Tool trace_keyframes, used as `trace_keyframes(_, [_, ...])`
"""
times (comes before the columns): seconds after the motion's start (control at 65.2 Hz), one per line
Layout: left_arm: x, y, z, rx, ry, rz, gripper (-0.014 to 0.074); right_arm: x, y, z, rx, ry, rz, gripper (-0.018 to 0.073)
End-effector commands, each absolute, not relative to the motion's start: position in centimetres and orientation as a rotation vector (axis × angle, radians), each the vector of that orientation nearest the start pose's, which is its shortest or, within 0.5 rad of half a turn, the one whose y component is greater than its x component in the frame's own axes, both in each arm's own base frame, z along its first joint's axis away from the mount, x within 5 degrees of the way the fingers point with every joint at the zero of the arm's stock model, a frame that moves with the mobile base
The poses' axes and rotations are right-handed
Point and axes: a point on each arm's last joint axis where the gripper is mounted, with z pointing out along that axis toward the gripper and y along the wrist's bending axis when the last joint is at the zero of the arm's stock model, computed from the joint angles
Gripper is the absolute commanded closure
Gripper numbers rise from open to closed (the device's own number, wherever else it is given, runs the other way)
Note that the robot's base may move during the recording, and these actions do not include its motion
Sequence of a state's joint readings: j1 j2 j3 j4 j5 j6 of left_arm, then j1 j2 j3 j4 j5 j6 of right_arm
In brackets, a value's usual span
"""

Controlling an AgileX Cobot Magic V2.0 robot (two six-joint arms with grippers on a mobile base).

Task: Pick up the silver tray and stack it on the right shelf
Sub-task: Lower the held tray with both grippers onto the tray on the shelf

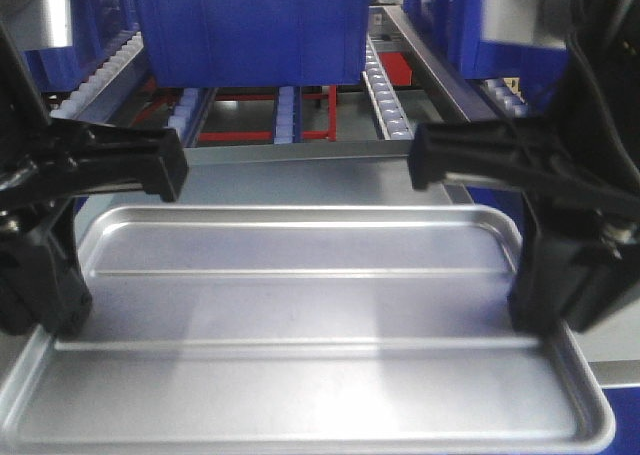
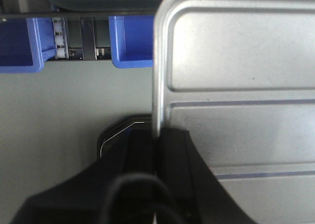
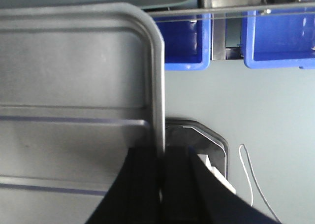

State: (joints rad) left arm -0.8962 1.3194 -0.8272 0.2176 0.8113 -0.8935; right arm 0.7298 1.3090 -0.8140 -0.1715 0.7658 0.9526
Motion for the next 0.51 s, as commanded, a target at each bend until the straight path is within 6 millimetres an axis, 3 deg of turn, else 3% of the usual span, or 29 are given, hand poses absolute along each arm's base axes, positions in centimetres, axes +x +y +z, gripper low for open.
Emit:
trace_keyframes(0.0, [17.1, -17.5, 26.0, 0.229, 2.685, -0.303, 0.0697, 20.3, 15.8, 26.8, 0.108, 2.635, 0.349, 0.0501])
trace_keyframes(0.276, [22.7, -17.2, 27.1, 0.256, 2.6, -0.358, 0.0697, 25.8, 18.5, 27.2, 0.024, 2.59, 0.338, 0.0501])
trace_keyframes(0.491, [27.1, -17.7, 26.8, 0.236, 2.569, -0.4, 0.0697, 30.9, 19.5, 27.0, 0.038, 2.563, 0.361, 0.0501])
